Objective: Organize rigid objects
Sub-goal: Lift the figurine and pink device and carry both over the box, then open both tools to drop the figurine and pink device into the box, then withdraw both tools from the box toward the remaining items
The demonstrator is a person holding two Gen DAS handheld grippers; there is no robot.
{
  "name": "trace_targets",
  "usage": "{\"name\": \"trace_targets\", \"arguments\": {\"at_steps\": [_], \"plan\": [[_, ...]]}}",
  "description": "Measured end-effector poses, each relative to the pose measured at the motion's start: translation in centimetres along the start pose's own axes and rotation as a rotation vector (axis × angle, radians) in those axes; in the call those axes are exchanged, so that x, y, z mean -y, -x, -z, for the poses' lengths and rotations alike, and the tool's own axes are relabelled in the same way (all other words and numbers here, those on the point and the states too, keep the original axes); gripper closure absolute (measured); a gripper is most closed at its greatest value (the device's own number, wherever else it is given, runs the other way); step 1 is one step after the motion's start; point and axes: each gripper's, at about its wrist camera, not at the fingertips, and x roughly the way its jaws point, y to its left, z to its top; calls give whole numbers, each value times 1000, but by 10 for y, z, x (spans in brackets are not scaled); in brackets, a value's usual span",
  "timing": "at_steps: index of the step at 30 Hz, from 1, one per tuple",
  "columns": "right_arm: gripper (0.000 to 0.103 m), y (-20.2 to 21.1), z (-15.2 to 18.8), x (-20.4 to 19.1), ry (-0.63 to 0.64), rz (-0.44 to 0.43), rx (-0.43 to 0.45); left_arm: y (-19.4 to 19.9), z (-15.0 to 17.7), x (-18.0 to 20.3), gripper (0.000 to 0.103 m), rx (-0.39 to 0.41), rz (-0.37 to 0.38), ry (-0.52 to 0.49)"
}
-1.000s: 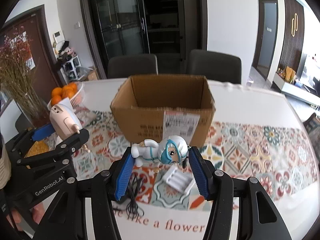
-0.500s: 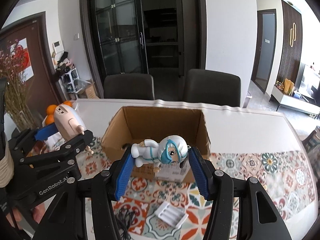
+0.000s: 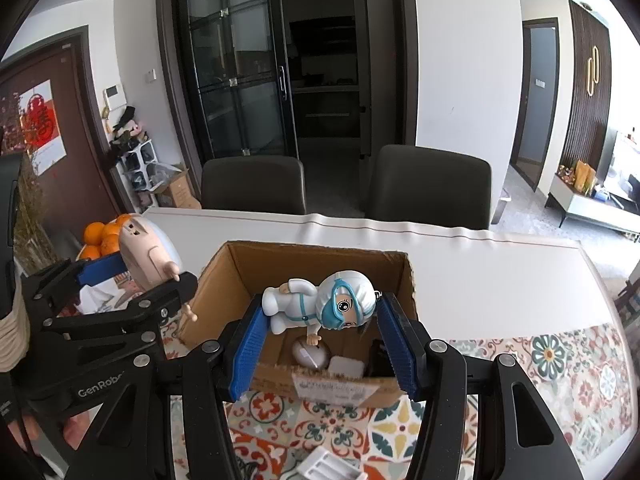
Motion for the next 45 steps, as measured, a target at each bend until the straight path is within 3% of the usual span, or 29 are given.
{"name": "trace_targets", "arguments": {"at_steps": [11, 23, 26, 27, 30, 37, 45], "plan": [[47, -37, -8, 12, -7, 22, -61, -48, -11, 10, 29, -96, -7, -47], [47, -71, 8, 25, -29, 38, -163, -85, 3, 17, 29, -199, -27, -87], [47, -76, 9, 26, -29, 36, -182, -82, 1, 17, 10, -170, -65, -95], [44, -76, 10, 26, -26, 37, -189, -79, 0, 17, 9, -153, -77, -97], [32, -75, 11, 24, -18, 52, -192, -72, -1, 13, 7, -127, -121, -101], [26, -58, 18, 27, -39, 119, -178, -44, 8, 6, 1, -65, -198, -84], [23, -25, 39, 21, -69, 144, -147, -16, 28, 2, 0, -42, -187, -42]]}}
